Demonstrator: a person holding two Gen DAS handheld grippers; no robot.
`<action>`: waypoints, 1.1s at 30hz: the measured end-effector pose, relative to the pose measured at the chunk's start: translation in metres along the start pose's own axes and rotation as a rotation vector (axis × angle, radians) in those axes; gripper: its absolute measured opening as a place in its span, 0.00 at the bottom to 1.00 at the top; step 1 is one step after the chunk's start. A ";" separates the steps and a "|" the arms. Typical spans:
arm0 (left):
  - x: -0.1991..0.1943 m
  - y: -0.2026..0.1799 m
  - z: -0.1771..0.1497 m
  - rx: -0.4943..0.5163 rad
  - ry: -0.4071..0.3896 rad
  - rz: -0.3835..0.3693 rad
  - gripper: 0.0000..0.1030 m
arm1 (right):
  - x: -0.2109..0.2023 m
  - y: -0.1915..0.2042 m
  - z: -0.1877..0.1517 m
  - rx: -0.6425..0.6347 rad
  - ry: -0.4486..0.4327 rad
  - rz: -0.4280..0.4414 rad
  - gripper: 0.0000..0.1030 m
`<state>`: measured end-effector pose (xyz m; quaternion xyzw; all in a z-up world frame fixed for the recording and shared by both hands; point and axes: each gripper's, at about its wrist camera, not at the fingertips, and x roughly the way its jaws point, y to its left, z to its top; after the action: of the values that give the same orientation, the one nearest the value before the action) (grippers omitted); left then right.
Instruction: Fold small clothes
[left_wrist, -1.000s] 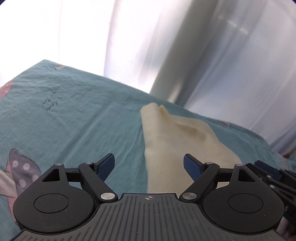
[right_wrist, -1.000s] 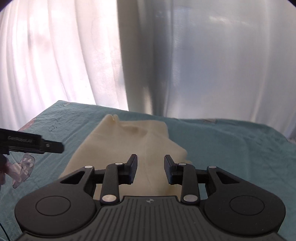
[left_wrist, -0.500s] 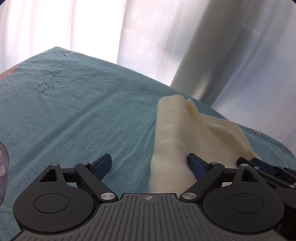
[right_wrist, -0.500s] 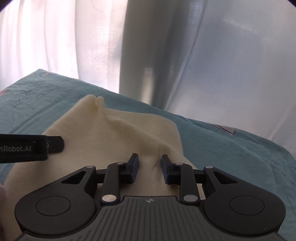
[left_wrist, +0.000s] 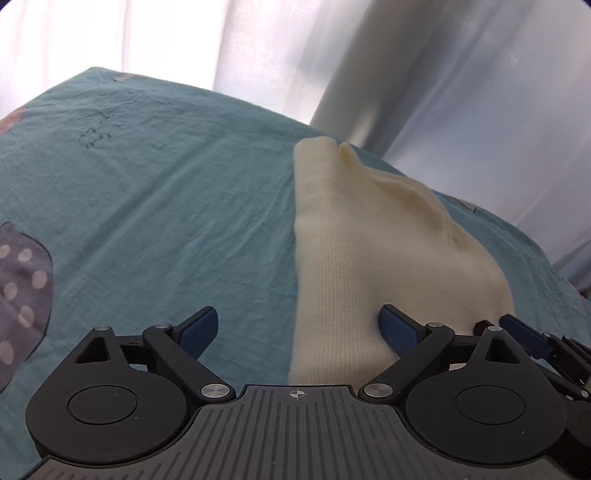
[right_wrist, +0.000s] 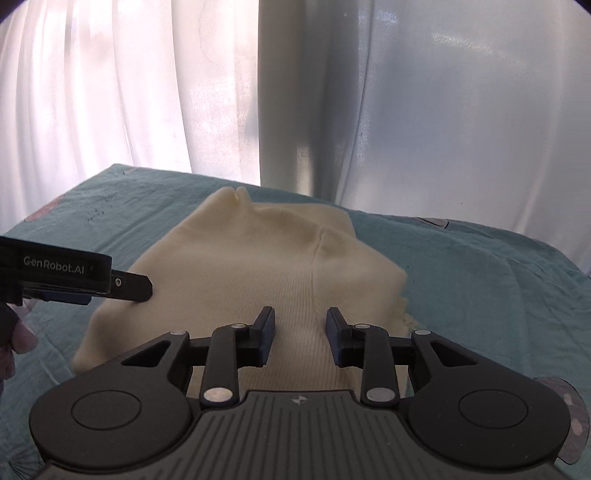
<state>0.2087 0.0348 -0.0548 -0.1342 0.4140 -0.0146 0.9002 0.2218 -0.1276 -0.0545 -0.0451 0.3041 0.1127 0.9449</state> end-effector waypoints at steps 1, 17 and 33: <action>0.001 -0.001 0.000 0.002 0.004 0.006 0.98 | 0.002 0.001 -0.004 -0.027 -0.011 -0.016 0.29; -0.002 -0.002 0.001 0.057 0.014 0.033 0.99 | 0.005 0.004 -0.007 -0.120 -0.018 -0.050 0.30; -0.040 -0.007 -0.038 0.184 0.086 0.093 0.98 | -0.030 -0.004 -0.024 -0.096 0.111 -0.071 0.53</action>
<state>0.1546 0.0250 -0.0469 -0.0309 0.4549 -0.0166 0.8899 0.1854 -0.1408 -0.0558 -0.1071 0.3483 0.0911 0.9268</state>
